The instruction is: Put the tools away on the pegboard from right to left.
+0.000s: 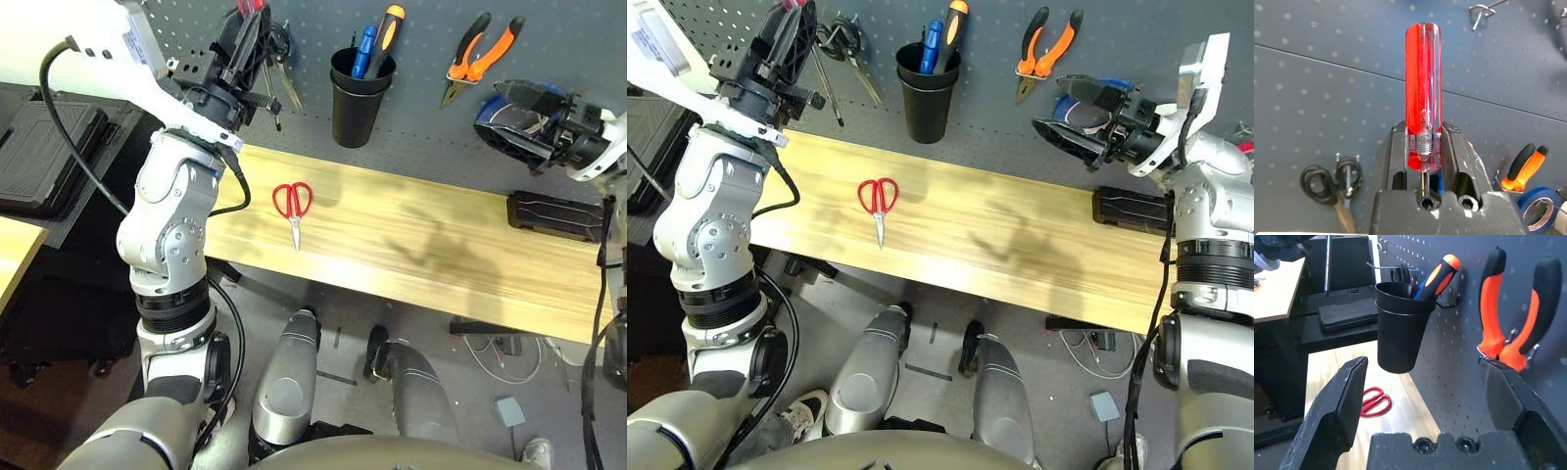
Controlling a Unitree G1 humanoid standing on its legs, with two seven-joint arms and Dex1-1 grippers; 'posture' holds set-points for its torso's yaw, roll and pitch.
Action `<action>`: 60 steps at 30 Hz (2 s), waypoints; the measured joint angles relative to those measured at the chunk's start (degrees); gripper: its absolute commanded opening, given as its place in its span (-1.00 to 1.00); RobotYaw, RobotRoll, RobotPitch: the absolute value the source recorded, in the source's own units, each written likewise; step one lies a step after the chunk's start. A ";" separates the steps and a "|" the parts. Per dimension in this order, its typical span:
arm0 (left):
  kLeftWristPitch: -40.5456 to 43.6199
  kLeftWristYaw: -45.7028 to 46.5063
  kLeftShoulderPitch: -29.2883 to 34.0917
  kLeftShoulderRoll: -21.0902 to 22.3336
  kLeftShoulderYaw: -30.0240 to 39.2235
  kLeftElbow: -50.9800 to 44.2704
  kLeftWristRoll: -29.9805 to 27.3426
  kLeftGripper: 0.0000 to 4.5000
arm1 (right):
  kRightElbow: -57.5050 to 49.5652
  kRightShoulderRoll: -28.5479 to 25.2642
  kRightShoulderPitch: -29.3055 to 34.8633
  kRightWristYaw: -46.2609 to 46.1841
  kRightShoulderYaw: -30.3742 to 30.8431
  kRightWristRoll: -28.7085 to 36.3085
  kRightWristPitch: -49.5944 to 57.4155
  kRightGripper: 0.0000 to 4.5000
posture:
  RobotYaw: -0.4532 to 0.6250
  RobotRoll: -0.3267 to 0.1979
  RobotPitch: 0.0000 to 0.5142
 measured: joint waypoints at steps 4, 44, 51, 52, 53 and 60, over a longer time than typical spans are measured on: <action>-0.14 -0.50 -1.84 0.10 0.02 1.13 0.00 -0.64 | 0.00 -0.57 -0.33 0.36 -0.10 0.03 0.26 1.00 | 0.26 0.25 -0.12; -22.40 -4.78 -17.39 -4.75 -2.39 37.05 9.56 -0.64 | -0.32 4.76 -2.44 -2.07 0.28 -0.79 -0.64 1.00 | 0.24 0.25 -0.06; -22.22 -5.55 -15.03 -4.73 -4.61 36.91 11.52 -0.01 | -0.44 5.84 -2.44 -2.40 0.94 -0.85 -1.04 1.00 | 0.26 0.25 -0.04; -21.91 -5.80 -14.76 -4.72 -4.86 36.81 11.61 0.16 | -0.46 6.01 -2.44 -2.41 1.25 -0.87 -1.04 1.00 | 0.26 0.25 -0.03; -21.57 -5.90 -14.72 -4.72 -5.01 36.70 11.60 0.33 | -0.46 6.18 -2.44 -2.40 1.49 -0.98 -1.06 1.00 | 0.26 0.25 -0.03; -19.91 -6.86 -14.73 -4.19 -5.00 33.13 11.38 0.99 | -0.46 6.93 -2.44 -2.28 2.54 -1.57 -1.66 1.00 | 0.28 0.25 -0.04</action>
